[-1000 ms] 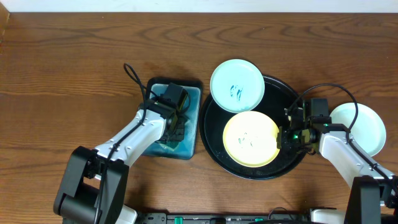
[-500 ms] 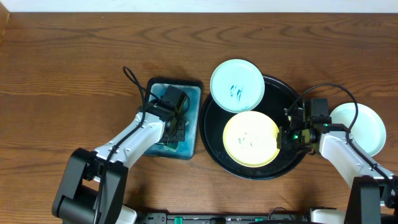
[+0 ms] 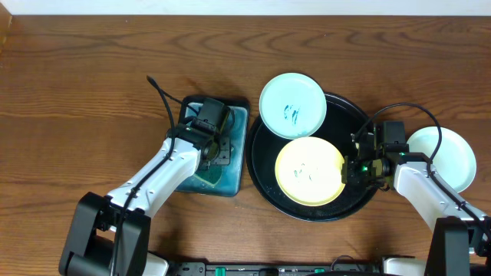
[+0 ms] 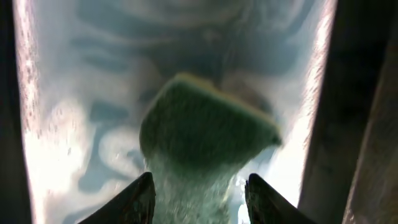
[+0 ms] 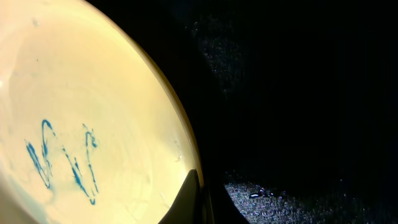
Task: Clean dirty plates on tray and stack at the side
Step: 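Dip and rub the sponge in the water with the left gripper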
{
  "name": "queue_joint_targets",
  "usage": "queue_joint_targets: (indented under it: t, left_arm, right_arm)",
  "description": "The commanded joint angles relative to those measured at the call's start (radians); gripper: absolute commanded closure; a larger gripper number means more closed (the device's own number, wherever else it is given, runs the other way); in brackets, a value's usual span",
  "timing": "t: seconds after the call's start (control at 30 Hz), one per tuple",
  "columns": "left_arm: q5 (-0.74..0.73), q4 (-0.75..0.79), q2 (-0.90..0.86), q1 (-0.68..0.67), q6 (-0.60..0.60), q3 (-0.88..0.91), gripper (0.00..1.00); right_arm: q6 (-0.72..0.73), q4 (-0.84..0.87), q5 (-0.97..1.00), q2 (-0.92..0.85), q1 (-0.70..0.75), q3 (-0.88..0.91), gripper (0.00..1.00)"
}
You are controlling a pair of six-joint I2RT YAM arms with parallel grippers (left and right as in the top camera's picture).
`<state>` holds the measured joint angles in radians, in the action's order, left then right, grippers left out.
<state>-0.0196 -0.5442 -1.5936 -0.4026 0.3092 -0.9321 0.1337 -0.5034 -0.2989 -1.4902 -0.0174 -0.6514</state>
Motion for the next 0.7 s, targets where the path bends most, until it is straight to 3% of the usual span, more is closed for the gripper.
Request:
queue_joint_targets:
  t: [0.0,0.23,0.33,0.43,0.47,0.67]
  left_arm:
    - [0.012,0.023,-0.006,0.005,-0.012,-0.021,0.51]
    - [0.012,0.023,-0.078,0.005,-0.012,-0.021,0.55]
    - [0.012,0.023,-0.115,0.005,-0.01,-0.021,0.66]
    - [0.013,0.024,-0.135,0.005,-0.009,-0.021,0.9]
    - [0.013,0.027,-0.136,0.005,-0.009,-0.021,0.92]
    - [0.019,0.052,-0.098,0.016,-0.01,-0.026,0.93]
  right_arm:
    - [0.011,-0.006,0.014,-0.003,-0.011,0.018,0.99]
    - [0.011,-0.009,0.014,-0.003,-0.011,0.018,0.99]
    - [0.011,-0.009,0.014,-0.003,-0.011,0.018,0.99]
    - [0.011,-0.009,0.014,-0.003,-0.011,0.018,0.99]
    - [0.011,-0.01,0.014,-0.003,-0.011,0.018,0.99]
    - [0.011,-0.01,0.014,-0.003,-0.011,0.018,0.99]
